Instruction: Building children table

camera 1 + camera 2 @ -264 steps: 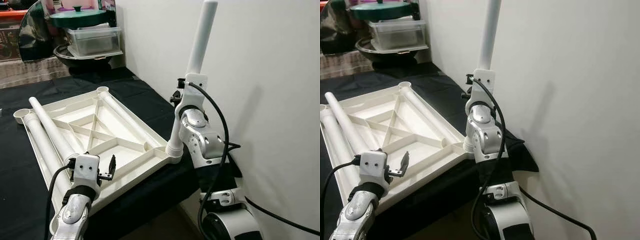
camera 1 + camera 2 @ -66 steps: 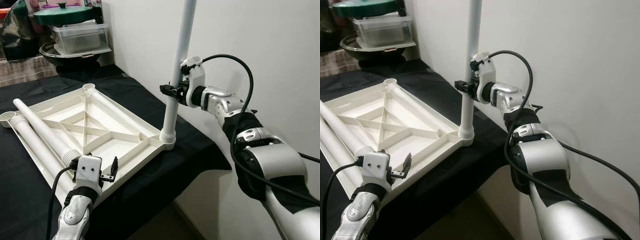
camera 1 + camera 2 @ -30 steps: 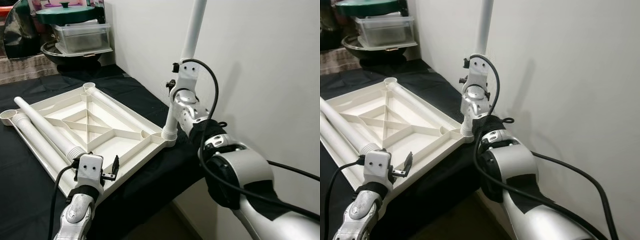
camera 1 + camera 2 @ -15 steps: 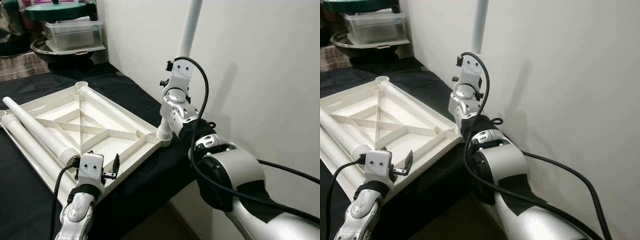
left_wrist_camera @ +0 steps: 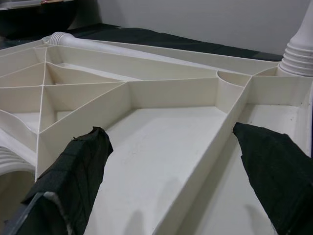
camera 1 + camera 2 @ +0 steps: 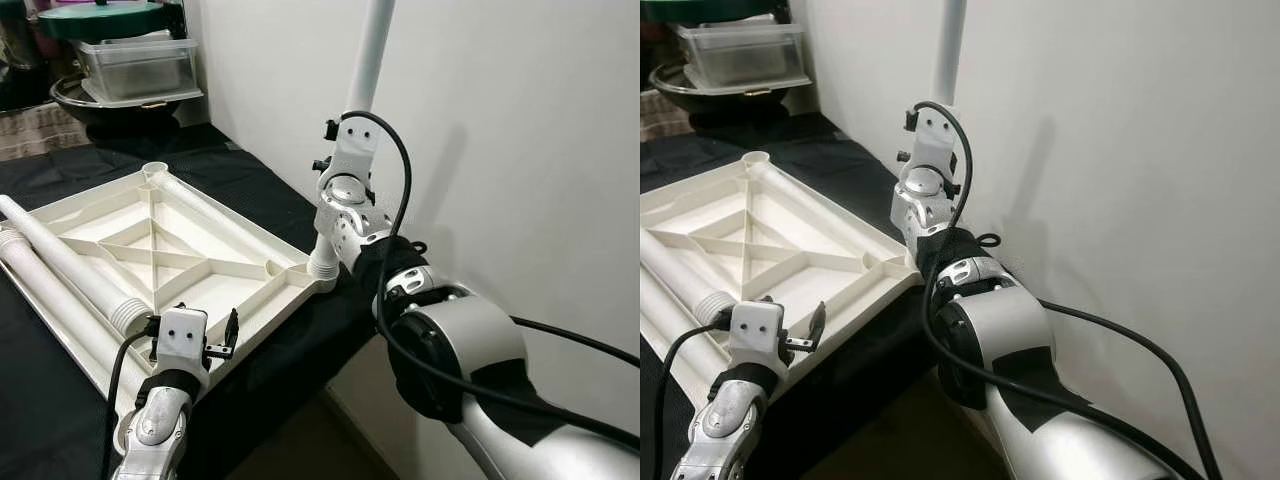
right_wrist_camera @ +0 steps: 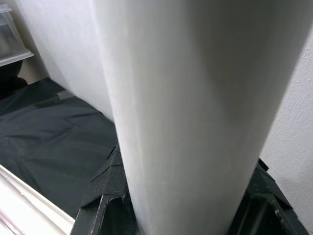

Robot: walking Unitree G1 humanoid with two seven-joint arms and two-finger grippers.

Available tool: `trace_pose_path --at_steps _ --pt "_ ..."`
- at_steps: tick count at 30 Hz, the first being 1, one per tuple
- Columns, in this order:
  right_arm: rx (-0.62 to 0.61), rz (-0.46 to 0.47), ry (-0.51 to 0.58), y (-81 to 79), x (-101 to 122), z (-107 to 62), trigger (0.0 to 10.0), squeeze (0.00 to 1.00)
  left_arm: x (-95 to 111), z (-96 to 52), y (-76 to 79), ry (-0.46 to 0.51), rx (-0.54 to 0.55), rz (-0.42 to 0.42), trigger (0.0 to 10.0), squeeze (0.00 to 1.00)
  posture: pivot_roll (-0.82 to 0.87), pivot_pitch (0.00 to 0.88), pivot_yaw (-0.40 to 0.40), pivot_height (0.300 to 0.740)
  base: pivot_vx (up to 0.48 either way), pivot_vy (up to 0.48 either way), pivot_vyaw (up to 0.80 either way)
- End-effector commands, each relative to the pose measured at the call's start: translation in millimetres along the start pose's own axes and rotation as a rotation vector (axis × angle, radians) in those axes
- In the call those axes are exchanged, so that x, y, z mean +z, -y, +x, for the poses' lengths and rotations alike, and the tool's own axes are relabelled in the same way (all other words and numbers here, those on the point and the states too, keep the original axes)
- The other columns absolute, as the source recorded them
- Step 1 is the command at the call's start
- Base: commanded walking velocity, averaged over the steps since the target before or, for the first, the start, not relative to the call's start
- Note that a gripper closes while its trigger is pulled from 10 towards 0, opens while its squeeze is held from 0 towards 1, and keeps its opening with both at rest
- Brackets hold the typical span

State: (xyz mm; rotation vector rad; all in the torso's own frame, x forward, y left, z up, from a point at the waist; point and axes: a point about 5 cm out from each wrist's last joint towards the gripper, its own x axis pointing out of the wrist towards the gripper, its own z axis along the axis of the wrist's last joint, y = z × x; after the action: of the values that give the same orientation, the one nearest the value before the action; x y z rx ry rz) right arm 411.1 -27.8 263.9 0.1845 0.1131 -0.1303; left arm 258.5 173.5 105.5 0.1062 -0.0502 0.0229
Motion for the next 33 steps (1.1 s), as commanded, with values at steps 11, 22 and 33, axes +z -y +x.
trace_pose_path --at_steps 11,22,33 --pt "0.113 0.032 -0.037 -20.9 3 -7.4 10.0 0.0 -4 0.6 3.2 -0.013 -0.01 0.003 10.0 0.0 0.02 0.0 -0.135 0.74 0.0 0.0 0.0" --pt "0.138 0.046 -0.043 -23.2 2 -8.1 10.0 0.0 -5 1.2 3.4 -0.013 -0.014 0.004 10.0 0.0 0.02 0.0 -0.131 0.74 0.0 0.0 0.0" --pt "0.162 0.085 0.015 -26.3 18 -9.4 10.0 1.0 -5 0.8 3.2 -0.013 -0.018 0.005 10.0 0.0 0.02 0.0 -0.126 0.74 0.0 0.0 0.0"
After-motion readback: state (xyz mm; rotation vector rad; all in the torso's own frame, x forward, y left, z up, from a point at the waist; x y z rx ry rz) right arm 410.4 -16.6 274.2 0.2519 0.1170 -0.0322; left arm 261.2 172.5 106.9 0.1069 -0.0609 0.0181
